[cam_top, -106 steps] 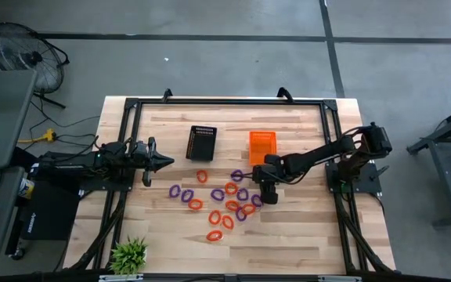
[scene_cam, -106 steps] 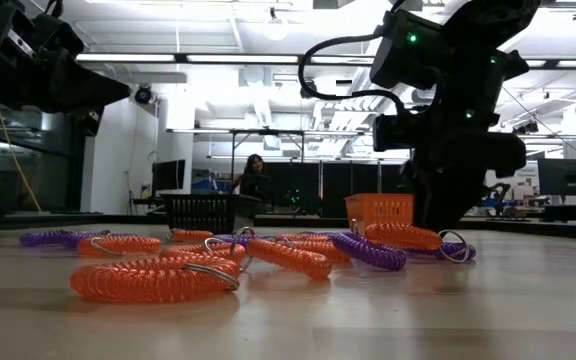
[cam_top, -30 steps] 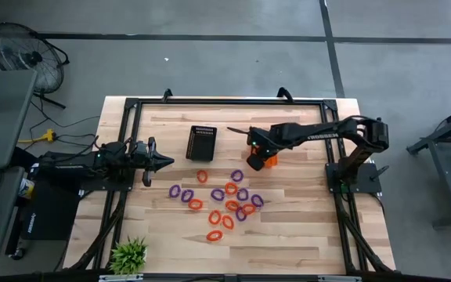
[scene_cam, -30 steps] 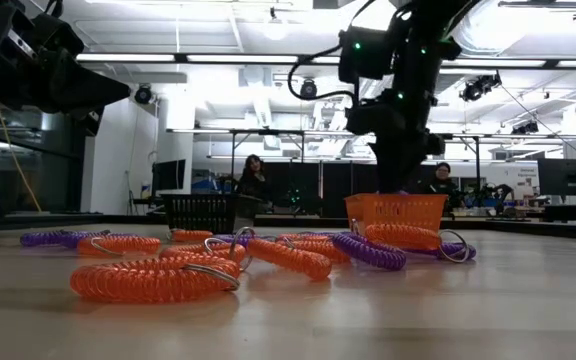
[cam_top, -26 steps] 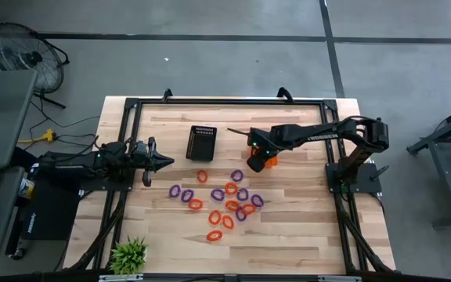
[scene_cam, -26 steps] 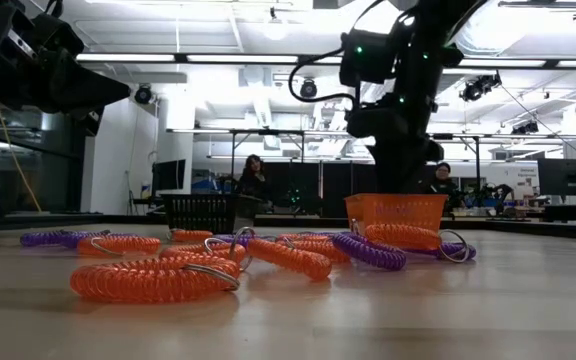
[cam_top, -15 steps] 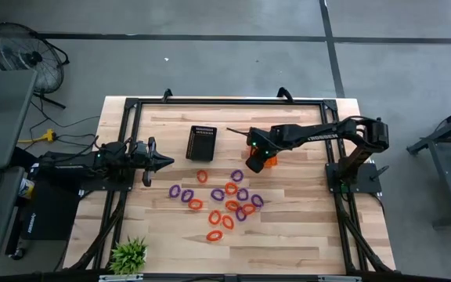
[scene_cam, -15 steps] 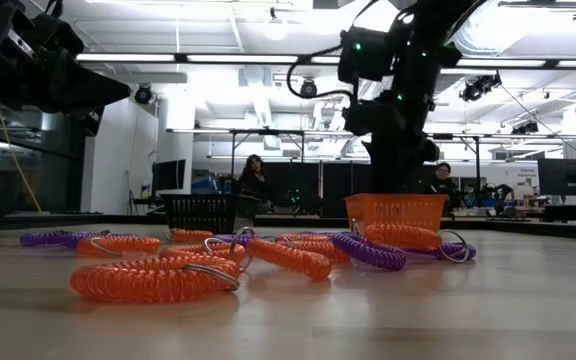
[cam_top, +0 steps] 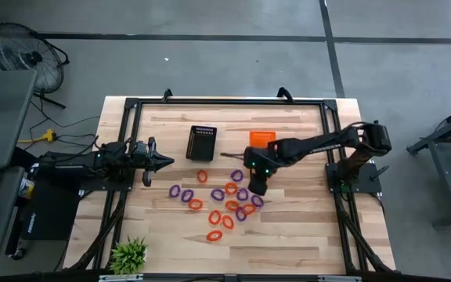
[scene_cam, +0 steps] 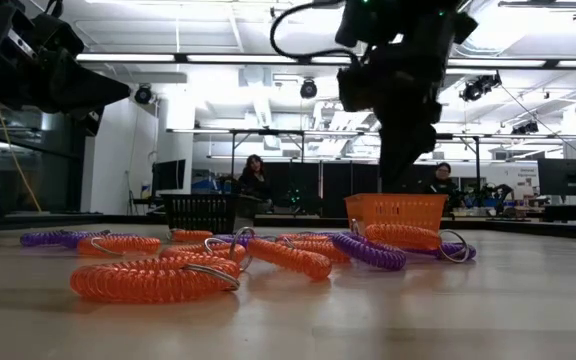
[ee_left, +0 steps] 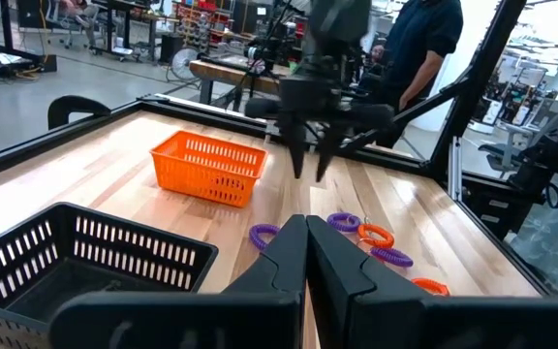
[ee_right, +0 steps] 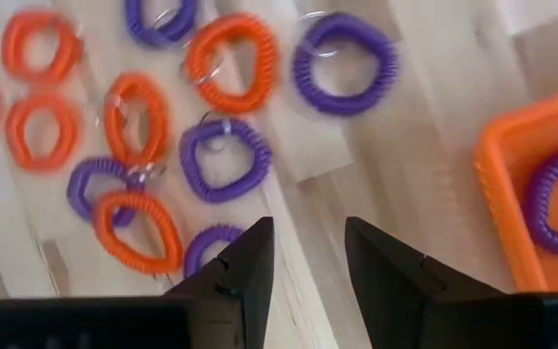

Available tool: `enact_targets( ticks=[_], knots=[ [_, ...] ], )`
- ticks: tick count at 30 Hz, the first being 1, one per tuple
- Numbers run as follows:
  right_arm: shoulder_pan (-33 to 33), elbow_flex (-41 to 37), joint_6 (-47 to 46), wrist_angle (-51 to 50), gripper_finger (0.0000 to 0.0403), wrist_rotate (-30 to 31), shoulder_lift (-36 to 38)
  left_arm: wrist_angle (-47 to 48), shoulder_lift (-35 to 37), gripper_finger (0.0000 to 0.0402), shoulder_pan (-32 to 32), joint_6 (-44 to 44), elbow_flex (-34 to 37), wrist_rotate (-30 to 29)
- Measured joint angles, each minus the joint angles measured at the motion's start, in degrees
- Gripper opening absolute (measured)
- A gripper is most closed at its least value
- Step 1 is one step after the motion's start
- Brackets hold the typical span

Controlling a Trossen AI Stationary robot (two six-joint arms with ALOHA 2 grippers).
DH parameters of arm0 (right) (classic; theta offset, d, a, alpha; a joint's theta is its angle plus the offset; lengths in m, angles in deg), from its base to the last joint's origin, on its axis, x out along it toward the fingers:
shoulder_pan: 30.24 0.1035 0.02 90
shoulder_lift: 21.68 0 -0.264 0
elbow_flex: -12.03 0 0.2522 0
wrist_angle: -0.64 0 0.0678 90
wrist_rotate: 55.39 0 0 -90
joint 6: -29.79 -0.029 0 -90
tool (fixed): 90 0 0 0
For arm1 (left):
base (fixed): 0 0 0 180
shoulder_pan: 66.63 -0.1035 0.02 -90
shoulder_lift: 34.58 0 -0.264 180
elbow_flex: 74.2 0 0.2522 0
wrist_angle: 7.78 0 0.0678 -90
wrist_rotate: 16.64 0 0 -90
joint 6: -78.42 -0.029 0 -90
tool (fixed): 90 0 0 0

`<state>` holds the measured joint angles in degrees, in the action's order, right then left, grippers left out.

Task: Sort spring keychains into baskets
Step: Put the violet spring keychain into the orange basket

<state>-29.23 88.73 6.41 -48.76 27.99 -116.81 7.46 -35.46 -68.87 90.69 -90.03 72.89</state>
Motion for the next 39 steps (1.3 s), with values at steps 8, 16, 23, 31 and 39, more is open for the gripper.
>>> enact_targets(
  ticks=[8,16,23,31,39],
  knots=[
    [7.51,0.00,9.04,-3.24,0.0124,2.46,0.00,0.00,0.00,0.0001,0.02,-0.02,0.00,0.00],
    [10.76,0.00,8.45,-3.17,0.0124,7.25,-1.32,0.00,0.00,0.0001,0.01,-0.01,0.02,0.00],
    [10.78,0.00,12.14,-1.73,0.0124,7.35,-4.64,0.00,0.00,0.0001,0.01,0.00,0.02,0.00],
    [10.78,0.00,12.53,1.29,0.0124,5.39,-8.22,0.00,0.00,0.0001,0.00,-0.02,0.00,0.00],
    [10.67,0.00,11.82,1.69,0.0124,6.34,-10.78,0.00,0.00,0.0001,0.00,-0.02,0.02,0.00]
  ],
)
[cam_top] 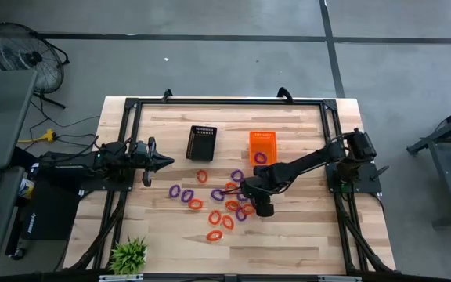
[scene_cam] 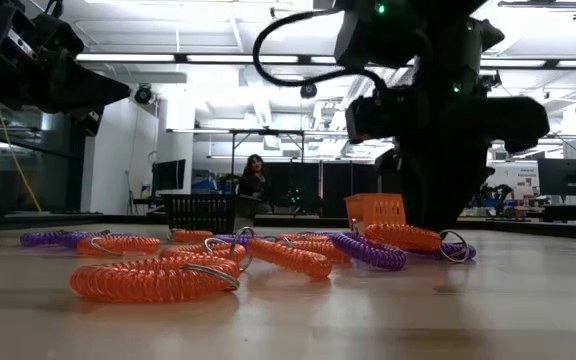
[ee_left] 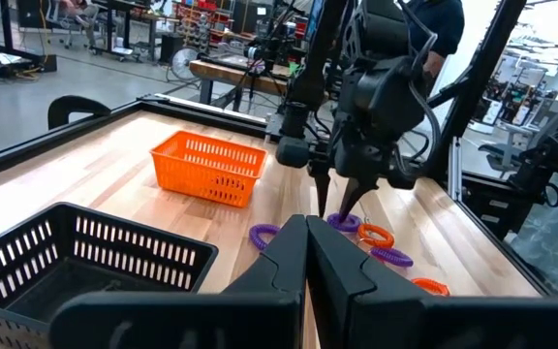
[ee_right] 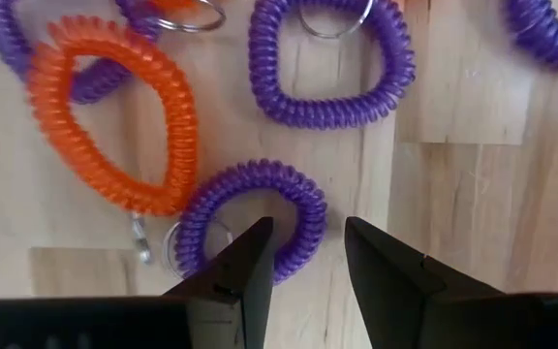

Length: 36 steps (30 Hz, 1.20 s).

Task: Sort spring keychains into baskets
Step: Put the violet spring keychain into the orange basket

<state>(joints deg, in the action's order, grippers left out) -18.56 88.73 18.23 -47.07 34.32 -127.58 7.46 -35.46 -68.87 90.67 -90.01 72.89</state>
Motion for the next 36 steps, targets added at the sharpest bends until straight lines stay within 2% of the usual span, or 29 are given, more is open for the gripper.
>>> enact_targets(
  ticks=[5,12,18,28,36],
  knots=[
    [0.00,0.26,-2.03,0.19,0.0124,0.58,-1.67,0.00,0.00,0.0001,0.02,0.00,0.00,0.00],
    [0.07,0.17,-10.66,-0.02,0.0121,4.74,-2.27,0.00,0.02,0.0001,0.02,0.02,0.00,0.00],
    [-0.01,0.15,-15.33,0.17,0.0090,4.86,-2.36,0.00,0.01,0.0001,0.01,0.00,-0.01,0.00],
    [-0.11,0.07,-15.68,0.19,0.0023,4.08,-2.45,0.00,0.02,0.0001,0.01,0.00,-0.01,0.00],
    [-0.43,-0.09,-18.47,0.59,0.0024,3.30,-0.88,0.00,0.01,0.0001,0.01,0.01,-0.01,0.00]
  ],
)
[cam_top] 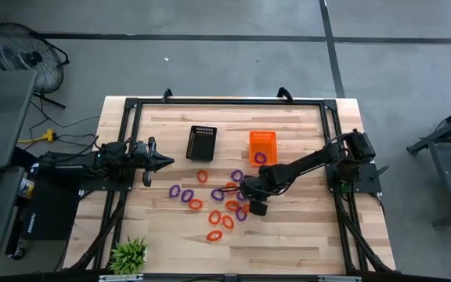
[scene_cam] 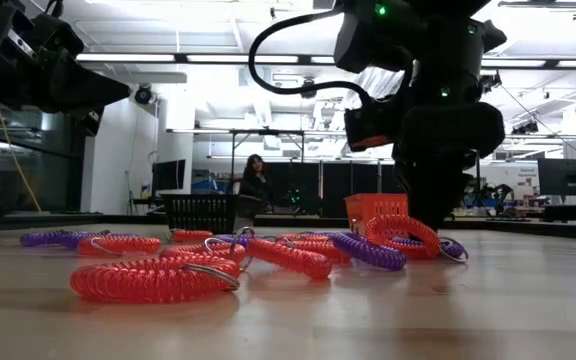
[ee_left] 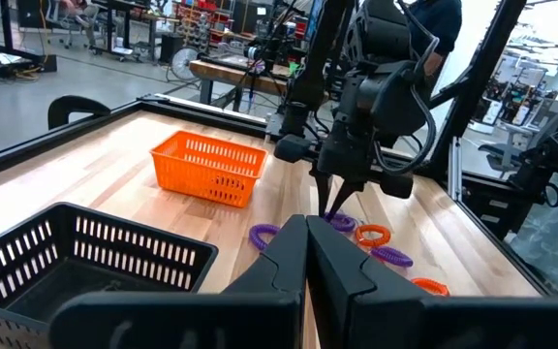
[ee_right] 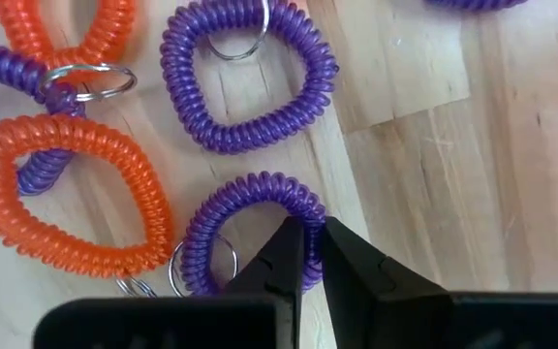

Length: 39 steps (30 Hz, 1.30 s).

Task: Sort spring keychains into baskets
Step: Put the violet spring keychain into the orange basket

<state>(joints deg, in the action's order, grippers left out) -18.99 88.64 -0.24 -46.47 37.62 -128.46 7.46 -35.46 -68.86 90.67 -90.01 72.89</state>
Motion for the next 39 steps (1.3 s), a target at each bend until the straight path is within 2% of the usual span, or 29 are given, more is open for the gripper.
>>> enact_targets(
  ticks=[21,31,39],
  knots=[
    [-2.71,-0.02,-11.04,-0.41,0.0024,0.04,15.52,0.00,-0.01,0.0001,0.00,0.01,0.00,0.00],
    [-10.92,0.00,-8.45,-6.44,0.0028,7.50,21.86,0.00,0.00,0.0001,-0.01,-0.01,0.01,0.00],
    [-19.82,0.00,-5.38,-10.52,0.0027,9.89,22.13,0.00,-0.01,0.0001,0.01,-0.01,0.00,0.00]
  ],
)
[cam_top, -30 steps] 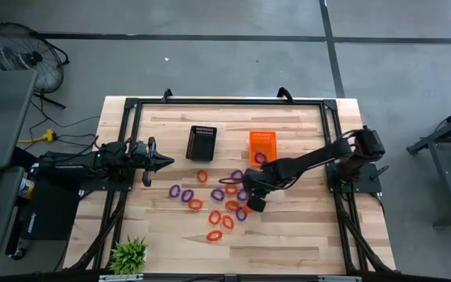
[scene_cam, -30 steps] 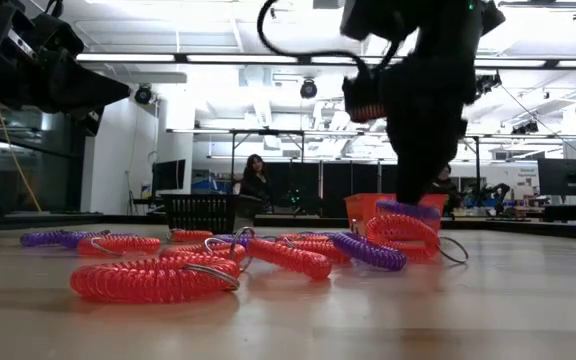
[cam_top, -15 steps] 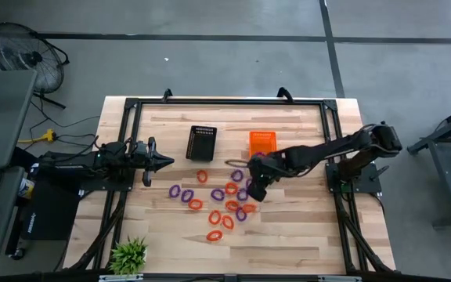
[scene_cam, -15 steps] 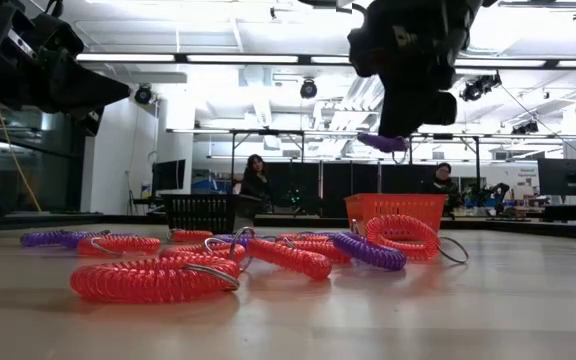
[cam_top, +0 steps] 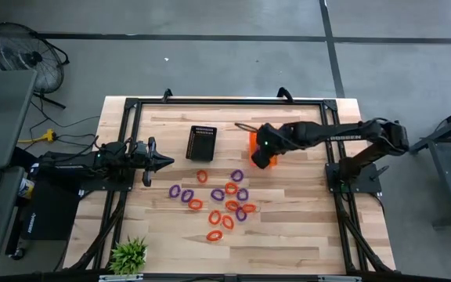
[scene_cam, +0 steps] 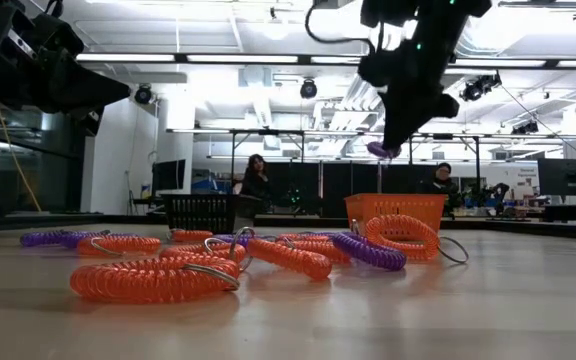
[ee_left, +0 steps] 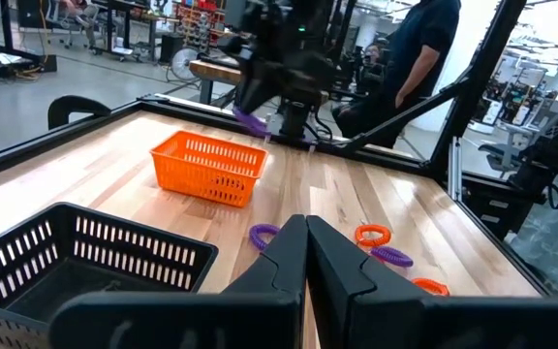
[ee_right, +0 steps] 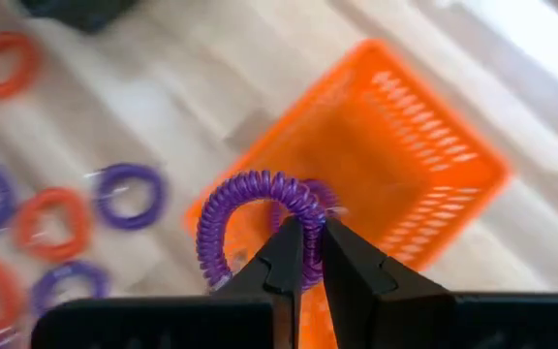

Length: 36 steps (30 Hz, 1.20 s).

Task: Sort spring keychains into baskets
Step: Put the violet spring keychain into the orange basket

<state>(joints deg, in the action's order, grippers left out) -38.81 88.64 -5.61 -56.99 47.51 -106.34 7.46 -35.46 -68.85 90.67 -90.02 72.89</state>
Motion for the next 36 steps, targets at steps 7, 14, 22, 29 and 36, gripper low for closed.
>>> enact_targets(
  ticks=[7,14,22,29,36],
  knots=[
    [-4.26,0.06,5.94,-0.40,0.0033,0.50,-1.67,0.00,0.01,0.0001,0.00,0.00,0.01,0.00],
    [-7.07,0.11,14.70,-1.51,0.0033,-1.81,-4.28,0.00,0.02,0.0001,0.00,0.00,0.01,0.00],
    [-10.00,0.11,23.62,-1.20,0.0038,-3.72,-6.79,0.00,0.00,0.0001,0.01,0.00,0.00,0.00],
    [-10.76,0.11,24.09,0.48,0.0039,-7.67,-9.85,0.00,0.00,0.0001,0.01,0.00,0.01,0.00],
    [-10.90,0.11,24.30,0.65,0.0051,-7.65,-10.73,0.00,0.02,0.0001,-0.02,0.01,0.01,0.00]
  ],
)
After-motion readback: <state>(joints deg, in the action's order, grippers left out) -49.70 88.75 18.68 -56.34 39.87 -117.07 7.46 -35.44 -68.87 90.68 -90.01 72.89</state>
